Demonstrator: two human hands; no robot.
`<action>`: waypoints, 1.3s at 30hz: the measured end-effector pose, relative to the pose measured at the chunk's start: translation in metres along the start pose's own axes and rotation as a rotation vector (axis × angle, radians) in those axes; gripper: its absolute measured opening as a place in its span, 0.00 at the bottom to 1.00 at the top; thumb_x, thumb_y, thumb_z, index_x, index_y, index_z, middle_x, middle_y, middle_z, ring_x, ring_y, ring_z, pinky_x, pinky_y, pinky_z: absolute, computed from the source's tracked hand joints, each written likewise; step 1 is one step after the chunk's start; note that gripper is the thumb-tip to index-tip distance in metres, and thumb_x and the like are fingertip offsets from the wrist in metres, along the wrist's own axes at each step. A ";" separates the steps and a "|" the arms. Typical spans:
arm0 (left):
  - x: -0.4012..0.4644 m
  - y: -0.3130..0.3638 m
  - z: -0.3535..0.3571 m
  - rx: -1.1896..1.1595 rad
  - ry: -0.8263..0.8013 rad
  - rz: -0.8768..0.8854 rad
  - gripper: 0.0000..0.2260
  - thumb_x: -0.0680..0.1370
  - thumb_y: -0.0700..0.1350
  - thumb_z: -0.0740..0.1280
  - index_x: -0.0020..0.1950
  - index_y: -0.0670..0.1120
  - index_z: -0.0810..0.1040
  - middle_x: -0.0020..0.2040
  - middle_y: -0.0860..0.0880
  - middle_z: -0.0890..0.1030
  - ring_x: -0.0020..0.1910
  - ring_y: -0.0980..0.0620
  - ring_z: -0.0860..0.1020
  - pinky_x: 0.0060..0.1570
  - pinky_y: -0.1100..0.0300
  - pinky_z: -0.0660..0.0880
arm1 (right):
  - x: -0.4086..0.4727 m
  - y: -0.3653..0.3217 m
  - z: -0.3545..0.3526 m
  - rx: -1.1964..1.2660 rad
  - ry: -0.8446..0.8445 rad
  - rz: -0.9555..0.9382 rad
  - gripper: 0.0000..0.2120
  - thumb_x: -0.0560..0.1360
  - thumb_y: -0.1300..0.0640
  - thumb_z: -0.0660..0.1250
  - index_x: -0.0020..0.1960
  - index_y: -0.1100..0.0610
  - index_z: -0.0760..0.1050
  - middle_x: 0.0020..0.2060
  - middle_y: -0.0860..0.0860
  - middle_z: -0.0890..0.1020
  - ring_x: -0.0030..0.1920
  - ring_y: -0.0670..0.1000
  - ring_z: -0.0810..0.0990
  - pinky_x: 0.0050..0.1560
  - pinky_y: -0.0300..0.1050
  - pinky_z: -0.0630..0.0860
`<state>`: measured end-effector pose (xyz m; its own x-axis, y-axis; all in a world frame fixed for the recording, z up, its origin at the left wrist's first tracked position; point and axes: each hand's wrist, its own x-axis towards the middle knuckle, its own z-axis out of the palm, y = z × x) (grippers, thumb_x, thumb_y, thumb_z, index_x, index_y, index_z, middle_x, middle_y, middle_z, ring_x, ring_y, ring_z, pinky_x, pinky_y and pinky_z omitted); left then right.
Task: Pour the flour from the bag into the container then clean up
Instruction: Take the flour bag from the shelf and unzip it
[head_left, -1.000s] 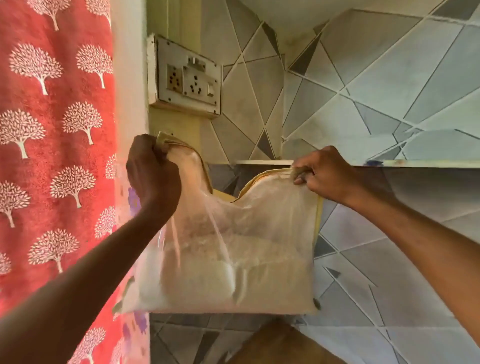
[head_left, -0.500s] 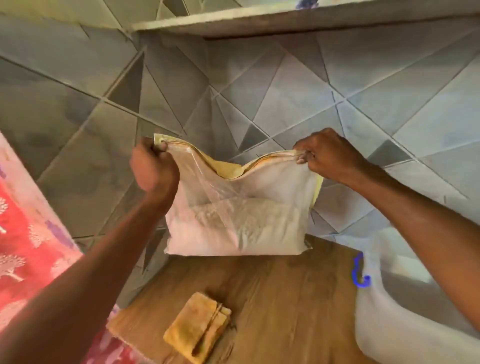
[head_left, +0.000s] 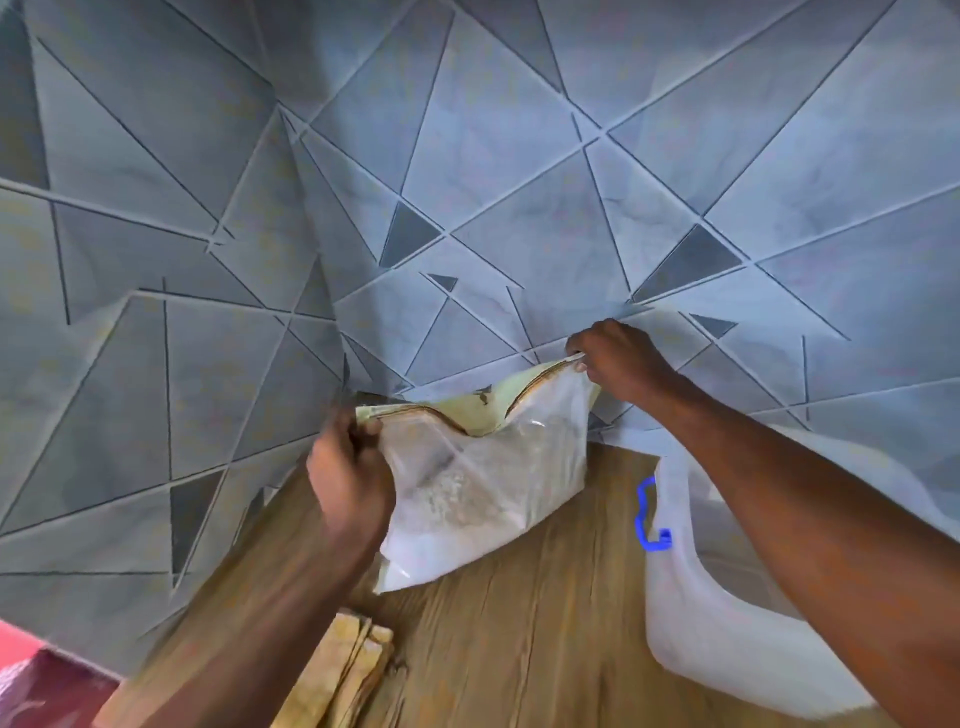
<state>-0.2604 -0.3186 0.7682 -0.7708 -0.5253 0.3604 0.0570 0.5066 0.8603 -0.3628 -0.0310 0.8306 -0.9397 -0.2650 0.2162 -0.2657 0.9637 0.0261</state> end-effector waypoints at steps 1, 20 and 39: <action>-0.011 -0.002 0.001 -0.002 -0.026 0.024 0.10 0.77 0.31 0.61 0.39 0.43 0.69 0.30 0.53 0.68 0.32 0.49 0.65 0.33 0.52 0.61 | 0.004 0.003 0.008 -0.009 0.007 -0.002 0.15 0.73 0.61 0.72 0.59 0.52 0.82 0.53 0.57 0.84 0.57 0.59 0.82 0.52 0.47 0.78; -0.118 -0.014 -0.017 -0.139 -0.420 -0.015 0.06 0.76 0.41 0.62 0.40 0.43 0.77 0.33 0.43 0.76 0.34 0.40 0.73 0.32 0.43 0.70 | 0.018 0.026 0.062 -0.142 -0.011 -0.218 0.09 0.71 0.60 0.75 0.52 0.54 0.83 0.44 0.61 0.80 0.45 0.62 0.81 0.51 0.53 0.77; -0.086 0.004 -0.047 -0.023 -0.691 0.021 0.11 0.69 0.55 0.71 0.47 0.51 0.81 0.41 0.51 0.84 0.44 0.53 0.81 0.45 0.47 0.79 | 0.015 0.040 0.073 0.062 -0.076 -0.010 0.13 0.74 0.61 0.72 0.58 0.53 0.80 0.53 0.55 0.82 0.59 0.60 0.76 0.58 0.56 0.72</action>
<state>-0.1639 -0.3034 0.7575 -0.9965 0.0441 0.0712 0.0837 0.4933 0.8658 -0.4036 0.0010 0.7635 -0.9501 -0.2783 0.1410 -0.2854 0.9578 -0.0330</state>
